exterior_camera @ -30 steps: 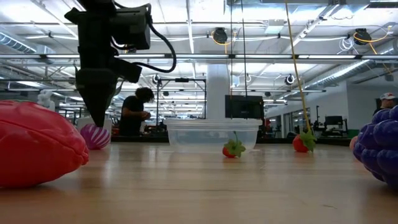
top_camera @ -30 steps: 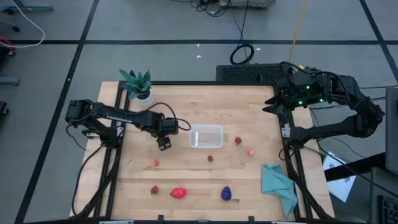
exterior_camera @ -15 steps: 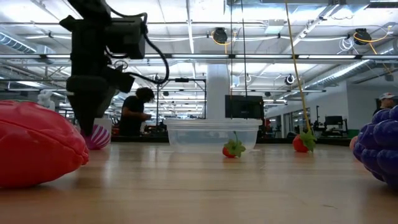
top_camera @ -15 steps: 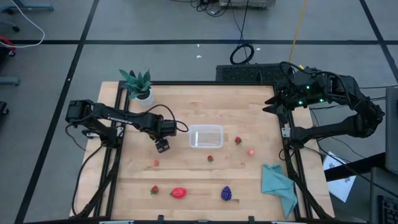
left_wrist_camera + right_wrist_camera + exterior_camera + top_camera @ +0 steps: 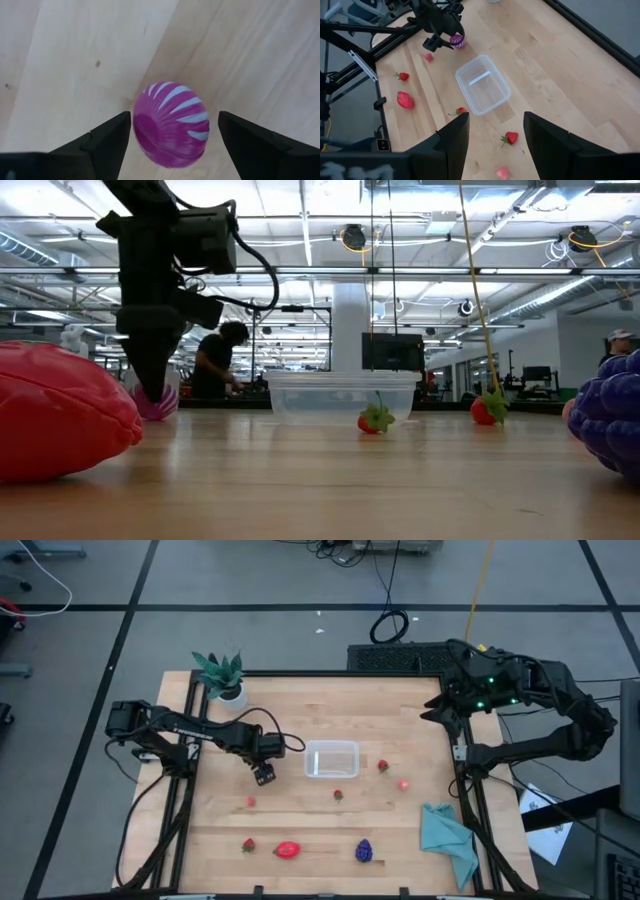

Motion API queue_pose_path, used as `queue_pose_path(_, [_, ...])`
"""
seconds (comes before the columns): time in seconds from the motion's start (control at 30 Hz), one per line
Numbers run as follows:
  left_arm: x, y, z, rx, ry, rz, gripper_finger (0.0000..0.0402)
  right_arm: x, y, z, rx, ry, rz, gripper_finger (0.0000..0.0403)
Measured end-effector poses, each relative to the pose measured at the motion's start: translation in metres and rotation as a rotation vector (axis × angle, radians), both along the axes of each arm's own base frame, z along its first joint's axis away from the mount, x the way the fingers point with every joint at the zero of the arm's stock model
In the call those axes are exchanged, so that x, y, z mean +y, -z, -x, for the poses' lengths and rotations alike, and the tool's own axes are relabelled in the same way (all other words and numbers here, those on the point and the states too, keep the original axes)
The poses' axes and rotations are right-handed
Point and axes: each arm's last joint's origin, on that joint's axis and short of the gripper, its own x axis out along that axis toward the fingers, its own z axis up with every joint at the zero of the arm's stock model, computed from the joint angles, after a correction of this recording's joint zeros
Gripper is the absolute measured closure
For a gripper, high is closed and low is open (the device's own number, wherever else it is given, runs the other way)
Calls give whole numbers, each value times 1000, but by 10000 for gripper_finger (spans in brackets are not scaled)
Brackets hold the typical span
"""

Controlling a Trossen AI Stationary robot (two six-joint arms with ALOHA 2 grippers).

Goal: Pick and placing Produce into tupperware
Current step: Put the purple onion into the transparent bin

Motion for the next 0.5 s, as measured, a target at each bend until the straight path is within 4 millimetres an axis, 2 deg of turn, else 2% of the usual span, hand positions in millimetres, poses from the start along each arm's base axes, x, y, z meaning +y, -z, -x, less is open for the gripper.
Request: queue_pose_path(0.5, [-1,0,0,-4,9,25,94,0,0,-1,3,0,-1,222])
